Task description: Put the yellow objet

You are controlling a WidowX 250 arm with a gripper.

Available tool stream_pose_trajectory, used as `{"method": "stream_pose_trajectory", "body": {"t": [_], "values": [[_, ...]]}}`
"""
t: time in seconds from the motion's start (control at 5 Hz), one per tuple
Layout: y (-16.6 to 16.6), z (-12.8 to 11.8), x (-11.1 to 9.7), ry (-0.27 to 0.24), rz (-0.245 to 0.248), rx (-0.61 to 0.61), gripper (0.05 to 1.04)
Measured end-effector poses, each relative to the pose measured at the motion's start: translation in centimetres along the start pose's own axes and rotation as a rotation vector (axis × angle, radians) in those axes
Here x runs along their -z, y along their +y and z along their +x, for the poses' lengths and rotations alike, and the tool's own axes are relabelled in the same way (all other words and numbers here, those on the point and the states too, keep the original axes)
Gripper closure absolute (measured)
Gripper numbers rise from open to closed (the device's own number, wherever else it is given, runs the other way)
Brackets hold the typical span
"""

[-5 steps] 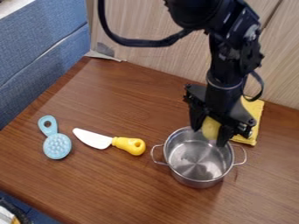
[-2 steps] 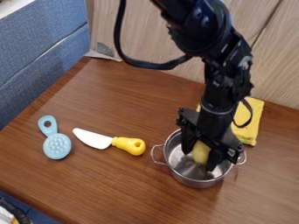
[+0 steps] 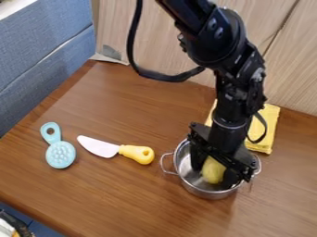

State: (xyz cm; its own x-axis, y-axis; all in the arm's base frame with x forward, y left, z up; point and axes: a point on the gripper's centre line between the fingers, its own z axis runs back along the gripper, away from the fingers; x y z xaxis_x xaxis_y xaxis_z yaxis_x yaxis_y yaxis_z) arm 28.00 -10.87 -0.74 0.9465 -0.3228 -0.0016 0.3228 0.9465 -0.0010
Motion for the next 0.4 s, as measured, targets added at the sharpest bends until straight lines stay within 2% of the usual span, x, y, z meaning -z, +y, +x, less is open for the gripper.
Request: {"method": "stream_pose_trajectory", "body": {"t": [0.4], "values": [[0.27, 0.25, -1.32, -0.04, 0.01, 0.003, 0.083]]}}
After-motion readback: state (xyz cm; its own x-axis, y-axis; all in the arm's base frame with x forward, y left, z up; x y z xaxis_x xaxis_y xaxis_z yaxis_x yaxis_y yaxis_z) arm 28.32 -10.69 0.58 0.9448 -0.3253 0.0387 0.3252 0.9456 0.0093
